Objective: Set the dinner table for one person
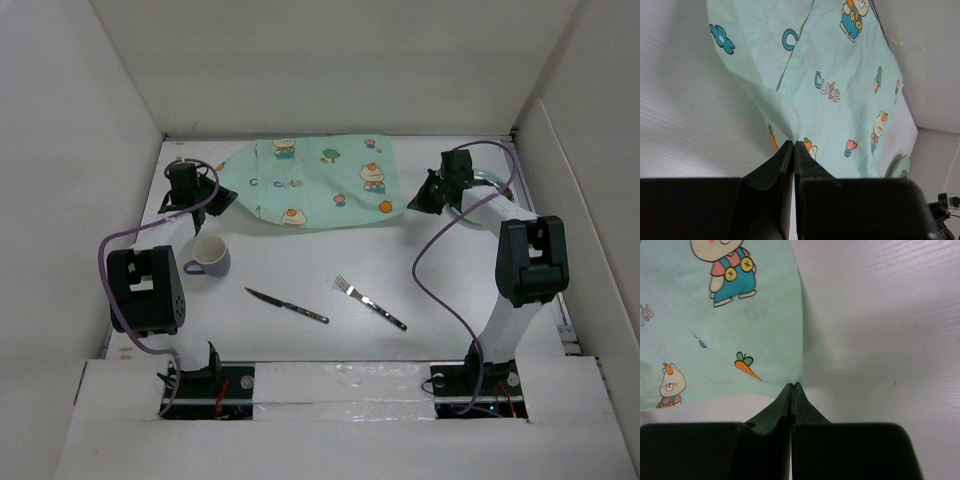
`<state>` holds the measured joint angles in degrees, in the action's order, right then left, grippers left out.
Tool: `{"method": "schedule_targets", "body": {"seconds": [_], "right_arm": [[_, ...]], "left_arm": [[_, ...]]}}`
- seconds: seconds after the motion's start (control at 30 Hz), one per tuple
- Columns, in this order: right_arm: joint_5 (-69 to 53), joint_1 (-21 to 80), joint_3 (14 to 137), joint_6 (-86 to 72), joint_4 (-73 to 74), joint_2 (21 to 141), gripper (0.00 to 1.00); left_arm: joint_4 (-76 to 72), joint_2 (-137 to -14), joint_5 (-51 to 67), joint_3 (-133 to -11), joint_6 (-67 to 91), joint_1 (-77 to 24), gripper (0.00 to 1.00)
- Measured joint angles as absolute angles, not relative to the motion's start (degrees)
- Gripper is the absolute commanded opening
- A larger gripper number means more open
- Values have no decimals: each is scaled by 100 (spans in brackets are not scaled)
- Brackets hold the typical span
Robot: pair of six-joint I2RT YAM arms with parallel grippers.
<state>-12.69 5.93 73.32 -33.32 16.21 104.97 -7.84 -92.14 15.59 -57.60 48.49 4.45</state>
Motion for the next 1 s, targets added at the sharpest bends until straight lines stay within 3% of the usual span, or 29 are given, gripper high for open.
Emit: {"method": "schedule_targets", "body": {"seconds": [0.23,0.6,1.0], "right_arm": [[-1240,558,7157,-3317,1531,10296,0],[-1122,215,5815,-3251,1590,9295,0],[-1118,23,5588,-3083,1621,8971,0]], "left_arm": [[-775,-9247,1599,-5686,4661,268,0],[-285,-9059,1540,-5321,4198,261,0],[-40,-8711,1623,-5089,3881,261,0]]}}
